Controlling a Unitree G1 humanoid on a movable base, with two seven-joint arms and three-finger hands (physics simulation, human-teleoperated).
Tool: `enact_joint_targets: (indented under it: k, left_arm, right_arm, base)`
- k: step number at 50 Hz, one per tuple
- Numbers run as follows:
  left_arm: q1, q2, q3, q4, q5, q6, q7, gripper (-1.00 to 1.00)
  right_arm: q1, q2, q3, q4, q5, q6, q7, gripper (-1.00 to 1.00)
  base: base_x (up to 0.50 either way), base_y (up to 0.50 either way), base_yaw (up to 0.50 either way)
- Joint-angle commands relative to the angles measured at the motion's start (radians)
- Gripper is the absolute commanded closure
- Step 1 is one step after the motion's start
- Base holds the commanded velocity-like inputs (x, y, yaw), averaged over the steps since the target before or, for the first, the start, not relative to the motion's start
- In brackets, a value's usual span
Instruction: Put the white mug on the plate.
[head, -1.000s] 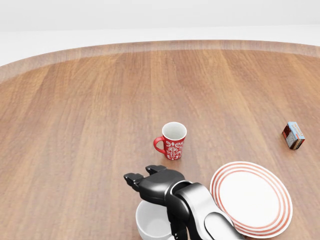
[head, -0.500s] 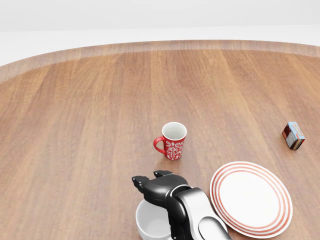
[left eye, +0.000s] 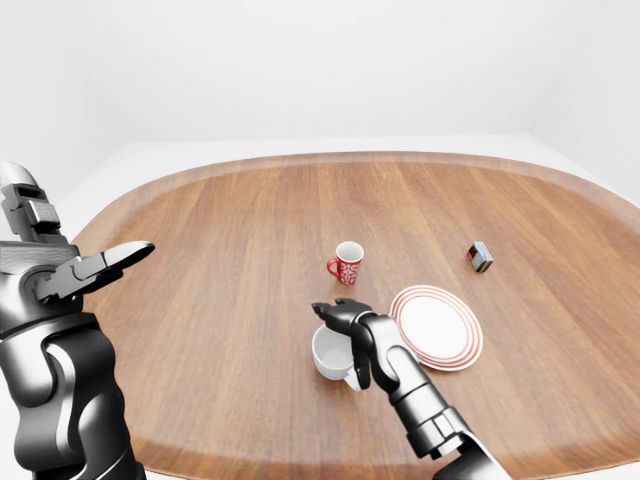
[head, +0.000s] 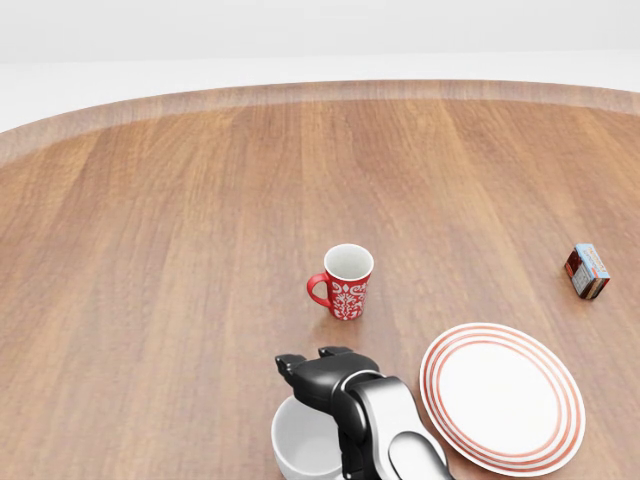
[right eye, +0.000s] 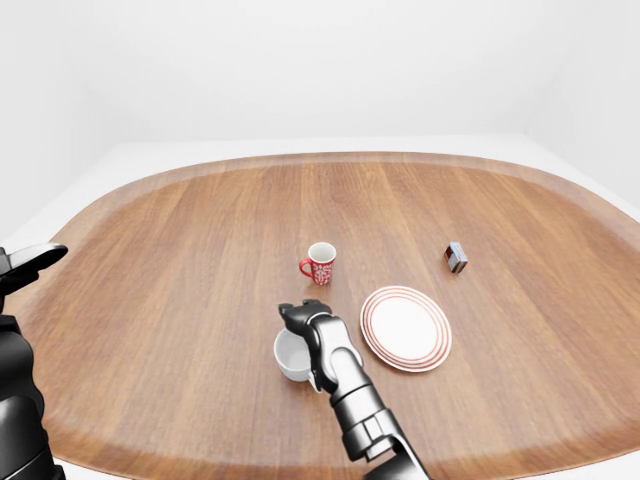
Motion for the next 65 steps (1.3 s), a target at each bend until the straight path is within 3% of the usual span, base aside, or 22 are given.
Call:
enact_joint_targets:
  k: [1,37,38,39,40,41,65]
  left_arm:
    - [0.001,-0.001,0.000,-0.001,-0.001,0.000,0.000,-1.00]
    - [0.006,-0.002,0.004,-0.006,-0.005,0.000,-0.002,-1.00]
    - [0.007,-0.002,0.003,-0.006,-0.004,0.000,-0.002,-1.00]
    - [0.006,-0.003,0.003,-0.006,-0.004,0.000,-0.002,-1.00]
    - [0.006,-0.003,0.003,-0.006,-0.004,0.000,-0.001,-1.00]
    - [0.006,-0.003,0.002,-0.005,-0.003,0.000,-0.001,-1.00]
    - [0.008,-0.005,0.000,0.003,0.004,0.000,-0.006,-1.00]
  right_arm:
    - [-0.028,0.022,-0.027,0.057,-0.014,0.000,0.000,-1.00]
    - [-0.073,0.042,-0.023,0.157,0.008,0.000,0.000,-1.00]
    - [-0.076,0.042,-0.026,0.163,0.011,0.000,0.000,-0.42]
    - [-0.076,0.041,-0.026,0.166,0.011,0.000,0.000,0.02]
    - [-0.076,0.041,-0.026,0.168,0.012,0.000,0.000,0.77]
    - [-0.079,0.042,-0.028,0.173,0.018,0.000,0.000,1.00]
    - [-0.093,0.002,-0.057,0.033,0.006,0.000,0.000,1.00]
  base:
    - [0.00,0.00,0.00]
    - [0.00,0.00,0.00]
    - [0.00,0.00,0.00]
    - [0.00,0.00,0.00]
    - [0.00,0.00,0.00]
    - [0.00,0.00,0.00]
    - [0.00,0.00,0.00]
